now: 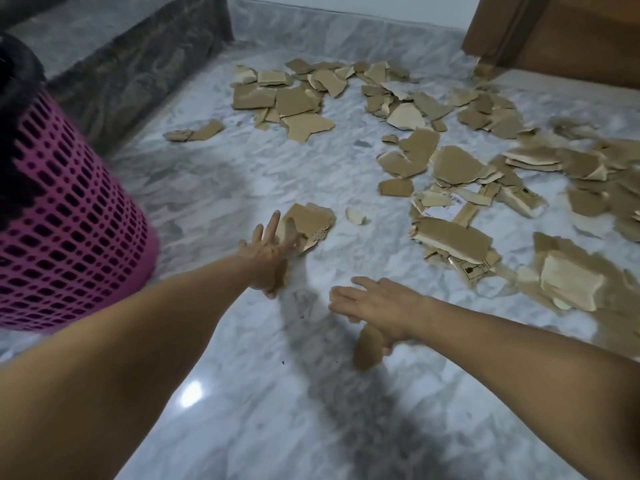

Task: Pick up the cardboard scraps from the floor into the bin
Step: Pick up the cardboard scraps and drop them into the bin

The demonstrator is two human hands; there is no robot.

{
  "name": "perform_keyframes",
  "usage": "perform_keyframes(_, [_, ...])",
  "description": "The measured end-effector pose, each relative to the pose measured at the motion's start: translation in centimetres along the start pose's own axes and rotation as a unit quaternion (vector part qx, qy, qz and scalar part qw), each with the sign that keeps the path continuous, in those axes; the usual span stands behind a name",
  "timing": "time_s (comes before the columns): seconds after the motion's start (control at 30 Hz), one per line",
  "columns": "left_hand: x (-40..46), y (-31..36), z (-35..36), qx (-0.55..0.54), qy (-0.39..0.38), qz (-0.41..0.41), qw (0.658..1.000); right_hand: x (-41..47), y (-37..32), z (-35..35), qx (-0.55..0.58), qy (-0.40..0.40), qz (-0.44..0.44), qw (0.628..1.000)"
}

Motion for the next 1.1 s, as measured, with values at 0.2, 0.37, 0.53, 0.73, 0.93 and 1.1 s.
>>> perform_keyframes(0.2, [0.9,-1.4,-1.0,-0.03,-0.008,0.008,0.999,-1.2,0.6,1.4,0.035,0.028,0.002,0.999])
perform_keyframes(0.37, [1.4,-1.4,-1.4,-0.029,0.035,0.032,0.998,-1.8,2.3,1.0,0.183,-0.011,0.083,0.979])
perform_keyframes(0.53, [2.5,-1.3,-1.6,-0.165,0.072,-0.01,0.984,-1.2,8.1,-0.9,0.187,0.031,0.188,0.964])
perform_keyframes(0.73, [3.8,-1.6,-2.1,-0.221,0.101,-0.044,0.969,-0.5,15.2,-0.4,0.173,0.016,0.308,0.936])
perform_keyframes(0.93, [5.5,-0.4,-2.8,-0.144,0.091,-0.048,0.984,0.6,18.6,2.8,0.312,-0.028,0.355,0.881])
perform_keyframes(1.1, [7.3,-0.5,-3.2,-0.069,0.046,-0.05,0.995,1.2,21.1,4.0,0.459,0.077,0.406,0.786])
Point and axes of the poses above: each hand's wrist, its own x-axis towards the middle knuckle, its own z-axis out of the palm, y = z × x, the point moved 2 cm from there along x, towards the middle knuckle, and after that the axes turned 14 degrees about z, right-handed, at the moved point
